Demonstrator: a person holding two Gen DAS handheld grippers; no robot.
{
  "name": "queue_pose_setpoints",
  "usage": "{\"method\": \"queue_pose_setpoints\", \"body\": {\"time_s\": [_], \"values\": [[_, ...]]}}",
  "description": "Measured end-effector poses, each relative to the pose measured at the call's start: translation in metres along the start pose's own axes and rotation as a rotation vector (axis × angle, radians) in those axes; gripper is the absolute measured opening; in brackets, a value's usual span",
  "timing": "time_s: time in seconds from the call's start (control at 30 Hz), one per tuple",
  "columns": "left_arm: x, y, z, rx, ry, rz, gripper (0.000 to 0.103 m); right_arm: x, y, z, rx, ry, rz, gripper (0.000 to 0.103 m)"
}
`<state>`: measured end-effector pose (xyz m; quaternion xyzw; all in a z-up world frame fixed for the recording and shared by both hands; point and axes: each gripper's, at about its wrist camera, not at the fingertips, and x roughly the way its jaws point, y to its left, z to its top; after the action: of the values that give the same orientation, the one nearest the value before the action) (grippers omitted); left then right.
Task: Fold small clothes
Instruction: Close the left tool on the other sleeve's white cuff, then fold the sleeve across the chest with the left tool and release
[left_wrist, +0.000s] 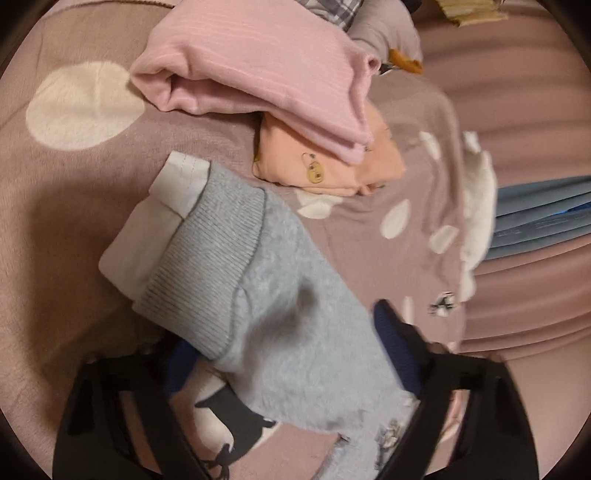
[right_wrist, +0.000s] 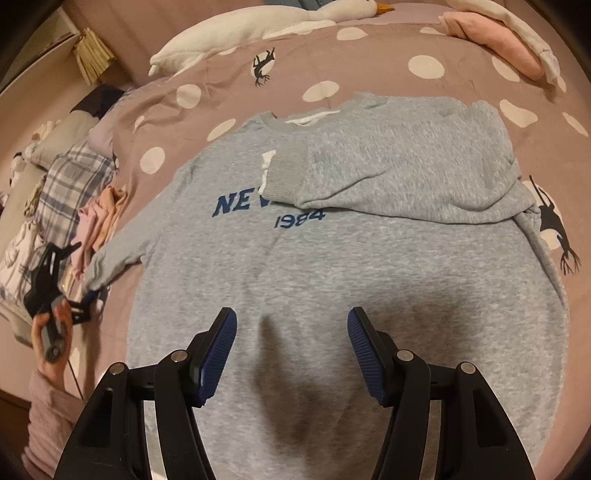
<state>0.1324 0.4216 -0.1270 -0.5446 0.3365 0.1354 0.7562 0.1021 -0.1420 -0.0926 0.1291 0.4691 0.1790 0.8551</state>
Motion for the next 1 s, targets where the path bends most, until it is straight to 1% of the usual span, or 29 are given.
{"method": "queue_pose_setpoints", "body": {"time_s": [0.03,0.07,0.1,0.13,0.23,0.33,0.5,0.57,0.63,0.67,0.73,0.8,0.83,0.9,0.93,1.0], "values": [[0.002,-0.003,-0.001,0.019,-0.001,0.036,0.055,0.000,-0.002,0.000,0.005,0.001,0.000,0.062],[0.006,-0.006,-0.001,0.039,0.012,0.066,0.027,0.000,-0.004,0.000,0.007,0.002,0.001,0.062],[0.011,-0.007,-0.001,0.053,0.033,0.083,0.013,0.000,-0.006,-0.001,0.010,0.002,0.001,0.062],[0.017,-0.009,-0.003,0.065,0.060,0.104,0.009,-0.001,-0.008,-0.002,0.013,0.003,0.000,0.062],[0.013,-0.014,-0.007,0.095,0.036,0.148,0.009,-0.003,-0.018,-0.004,0.032,0.003,0.002,0.062],[-0.001,-0.039,-0.016,0.177,-0.014,0.150,0.008,-0.008,-0.028,-0.006,0.055,-0.003,0.009,0.062],[-0.016,-0.109,-0.049,0.417,-0.048,0.128,0.008,-0.017,-0.045,-0.008,0.100,-0.019,0.018,0.062],[-0.021,-0.140,-0.071,0.521,-0.060,0.111,0.008,-0.021,-0.054,-0.010,0.124,-0.026,0.027,0.062],[-0.021,-0.177,-0.102,0.637,-0.063,0.086,0.009,-0.026,-0.060,-0.013,0.133,-0.036,0.035,0.062],[-0.018,-0.189,-0.112,0.669,-0.060,0.077,0.009,-0.028,-0.061,-0.012,0.133,-0.040,0.035,0.062],[-0.010,-0.215,-0.142,0.745,-0.043,0.052,0.009,-0.033,-0.066,-0.015,0.135,-0.050,0.034,0.062],[0.005,-0.237,-0.175,0.813,-0.009,0.034,0.009,-0.039,-0.072,-0.017,0.141,-0.060,0.032,0.062],[0.011,-0.242,-0.189,0.833,0.007,0.031,0.009,-0.043,-0.077,-0.018,0.149,-0.069,0.029,0.062],[0.029,-0.254,-0.227,0.893,0.065,0.024,0.009,-0.047,-0.083,-0.020,0.158,-0.081,0.024,0.062],[0.037,-0.257,-0.238,0.910,0.083,0.025,0.009,-0.050,-0.088,-0.020,0.165,-0.088,0.019,0.062],[0.058,-0.258,-0.267,0.956,0.152,0.042,0.010,-0.052,-0.095,-0.021,0.180,-0.094,0.009,0.062]]}}
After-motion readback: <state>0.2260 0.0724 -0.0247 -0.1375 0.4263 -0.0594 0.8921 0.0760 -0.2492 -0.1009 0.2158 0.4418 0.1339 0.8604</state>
